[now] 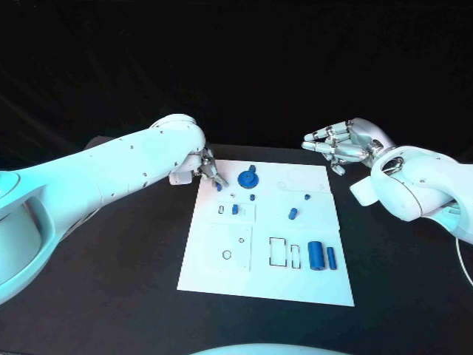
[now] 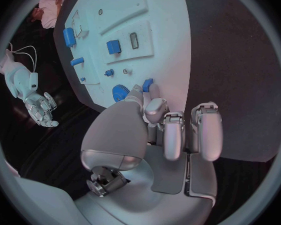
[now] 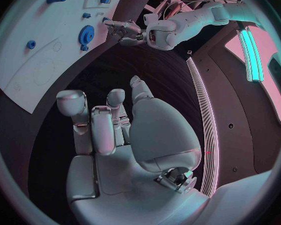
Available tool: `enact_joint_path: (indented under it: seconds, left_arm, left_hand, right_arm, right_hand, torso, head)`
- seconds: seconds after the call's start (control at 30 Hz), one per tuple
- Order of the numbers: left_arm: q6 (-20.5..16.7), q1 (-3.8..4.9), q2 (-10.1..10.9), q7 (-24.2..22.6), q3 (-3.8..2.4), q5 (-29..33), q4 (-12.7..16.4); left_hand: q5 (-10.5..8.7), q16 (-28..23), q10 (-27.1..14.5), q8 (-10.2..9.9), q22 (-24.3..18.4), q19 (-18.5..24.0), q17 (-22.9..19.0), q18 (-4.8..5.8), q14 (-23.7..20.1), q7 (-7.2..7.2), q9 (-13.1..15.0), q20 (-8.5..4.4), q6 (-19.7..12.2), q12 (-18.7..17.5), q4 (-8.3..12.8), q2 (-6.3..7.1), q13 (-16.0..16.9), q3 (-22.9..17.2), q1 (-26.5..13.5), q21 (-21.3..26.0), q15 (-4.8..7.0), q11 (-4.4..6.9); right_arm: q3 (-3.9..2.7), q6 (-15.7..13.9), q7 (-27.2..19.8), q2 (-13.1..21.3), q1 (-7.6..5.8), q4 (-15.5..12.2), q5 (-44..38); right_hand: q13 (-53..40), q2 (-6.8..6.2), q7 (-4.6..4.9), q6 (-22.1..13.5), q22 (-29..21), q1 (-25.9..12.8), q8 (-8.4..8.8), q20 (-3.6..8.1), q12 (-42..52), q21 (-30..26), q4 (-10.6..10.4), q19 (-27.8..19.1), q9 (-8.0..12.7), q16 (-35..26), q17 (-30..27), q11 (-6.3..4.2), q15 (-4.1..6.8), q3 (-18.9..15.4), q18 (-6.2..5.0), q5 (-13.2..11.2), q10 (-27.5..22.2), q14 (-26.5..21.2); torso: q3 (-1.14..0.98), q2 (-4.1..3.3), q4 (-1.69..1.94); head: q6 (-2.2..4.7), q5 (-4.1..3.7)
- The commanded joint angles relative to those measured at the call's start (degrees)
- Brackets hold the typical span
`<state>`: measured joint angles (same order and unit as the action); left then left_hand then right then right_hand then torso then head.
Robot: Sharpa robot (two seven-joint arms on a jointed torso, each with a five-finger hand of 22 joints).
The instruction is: Assemble the parts on the task board
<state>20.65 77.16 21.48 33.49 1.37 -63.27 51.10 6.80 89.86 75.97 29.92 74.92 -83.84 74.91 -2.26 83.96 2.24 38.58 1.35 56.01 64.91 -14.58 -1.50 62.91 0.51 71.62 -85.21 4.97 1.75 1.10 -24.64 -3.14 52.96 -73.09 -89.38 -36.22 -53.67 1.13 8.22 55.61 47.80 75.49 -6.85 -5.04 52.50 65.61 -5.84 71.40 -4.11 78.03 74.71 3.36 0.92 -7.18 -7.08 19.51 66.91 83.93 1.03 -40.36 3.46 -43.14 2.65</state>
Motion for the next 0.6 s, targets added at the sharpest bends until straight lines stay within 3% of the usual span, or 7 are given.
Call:
enact_joint_path:
  seconds: [0.03,0.17,0.23,0.3,0.37,0.53,0.6]
  left_arm:
    - [1.2,0.00,-0.2,-0.1,-0.01,0.8,-0.1]
    - [1.4,0.00,-0.2,-0.1,-0.01,0.7,-0.1]
    - [1.3,0.00,-0.2,-0.2,-0.01,0.8,-0.1]
    - [1.1,0.00,-0.1,-0.3,-0.01,0.9,0.0]
    - [0.9,0.00,0.0,-0.6,-0.01,1.3,0.2]
    - [-0.3,0.01,0.9,-2.1,-0.02,3.2,1.3]
    - [-0.9,0.01,1.4,-2.7,-0.02,3.8,2.2]
  left_hand:
    - [-0.34,0.1,0.2,0.2,10.3,-3.8,15.1,0.76,6.0,-0.23,0.1,-0.19,0.2,0.4,0.2,-0.16,0.1,-0.3,0.7,0.1,0.20,0.15]
    - [-0.30,0.1,0.2,0.3,10.3,-3.8,15.1,0.75,6.0,-0.41,0.2,-0.29,0.1,0.3,0.8,-0.70,0.0,-1.2,1.9,0.1,0.33,0.30]
    - [0.28,0.1,-0.1,-0.2,10.2,-3.8,15.1,0.71,6.0,-0.87,0.0,-0.60,-0.7,0.0,3.3,-2.30,-0.2,-4.7,6.4,0.2,0.76,0.74]
    - [1.87,0.1,-0.5,-0.7,10.2,-3.7,15.1,0.69,6.0,-0.73,-0.2,-0.89,-1.6,-0.6,5.7,-2.60,-0.5,-8.7,10.2,0.3,0.91,0.78]
    - [3.26,0.1,-0.6,-0.8,10.1,-3.7,15.1,0.70,6.0,-0.16,-0.3,-0.80,-1.9,-1.1,6.7,-1.15,-0.9,-13.3,11.0,0.4,0.57,0.34]
    - [3.44,0.1,0.1,0.4,10.2,-3.7,15.1,0.70,6.0,0.27,0.7,-0.20,-1.8,-1.6,7.5,6.55,-1.7,-30.5,5.1,0.5,0.23,-0.45]
    - [3.47,0.1,0.2,0.8,10.3,-3.8,15.1,0.69,6.0,0.14,1.0,-0.25,-1.8,-1.6,8.6,7.76,-1.9,-33.3,4.4,0.5,0.06,-0.10]
  right_arm:
    - [0.00,0.7,-0.1,0.0,0.04,-0.1,-0.5]
    - [0.01,0.7,-0.1,0.0,0.04,-0.1,-0.5]
    - [0.01,0.7,-0.1,0.0,0.04,-0.1,-0.5]
    - [0.01,0.7,-0.1,0.0,0.04,-0.1,-0.5]
    - [0.01,0.7,-0.2,0.0,0.04,-0.1,-0.5]
    - [0.01,0.7,-0.2,0.0,0.04,-0.1,-0.5]
    - [0.01,0.7,-0.2,0.0,0.04,-0.1,-0.5]
  right_hand:
    - [0.0,0.51,0.04,-0.4,-0.1,0.3,-0.38,0.12,-0.2,-0.4,-0.1,-0.3,0.0,-0.3,0.0,-0.09,0.17,-0.4,-0.79,0.2,-0.4,2.3]
    - [0.0,0.51,0.04,-0.4,-0.1,0.3,-0.38,0.12,-0.2,-0.4,-0.1,-0.3,0.0,-0.3,0.0,-0.09,0.17,-0.4,-0.79,0.2,-0.4,2.3]
    - [0.0,0.51,0.04,-0.4,-0.1,0.3,-0.38,0.12,-0.2,-0.4,-0.1,-0.3,0.0,-0.3,0.0,-0.09,0.17,-0.4,-0.79,0.2,-0.4,2.3]
    - [0.0,0.51,0.04,-0.4,-0.1,0.3,-0.38,0.12,-0.2,-0.4,-0.1,-0.3,0.0,-0.3,0.0,-0.09,0.17,-0.4,-0.79,0.2,-0.4,2.3]
    - [0.0,0.53,0.04,-0.4,-0.1,0.3,-0.38,0.12,-0.2,-0.4,-0.2,-0.3,0.0,-0.3,0.0,-0.09,0.17,-0.4,-0.79,0.2,-0.4,2.3]
    - [0.0,0.58,0.04,-0.4,-0.1,0.2,-0.40,0.12,-0.1,-0.4,-0.2,-0.3,0.0,-0.3,0.0,-0.08,0.17,-0.4,-0.79,0.2,-0.3,2.3]
    - [0.0,0.58,0.04,-0.4,-0.1,0.2,-0.40,0.12,-0.1,-0.4,-0.2,-0.3,0.0,-0.3,0.0,-0.08,0.17,-0.4,-0.79,0.2,-0.3,2.3]
  torso:
    - [0.00,-0.01,-0.02]
    - [0.01,0.01,0.03]
    - [0.01,0.03,0.03]
    - [0.00,0.05,0.04]
    - [0.01,0.05,0.00]
    - [-0.03,0.09,0.04]
    - [-0.03,0.11,0.10]
  head:
    - [-0.14,0.01]
    - [-0.21,-0.06]
    - [-0.23,-0.04]
    - [-0.24,-0.03]
    - [-0.25,0.01]
    - [-0.32,0.00]
    - [-0.34,-0.03]
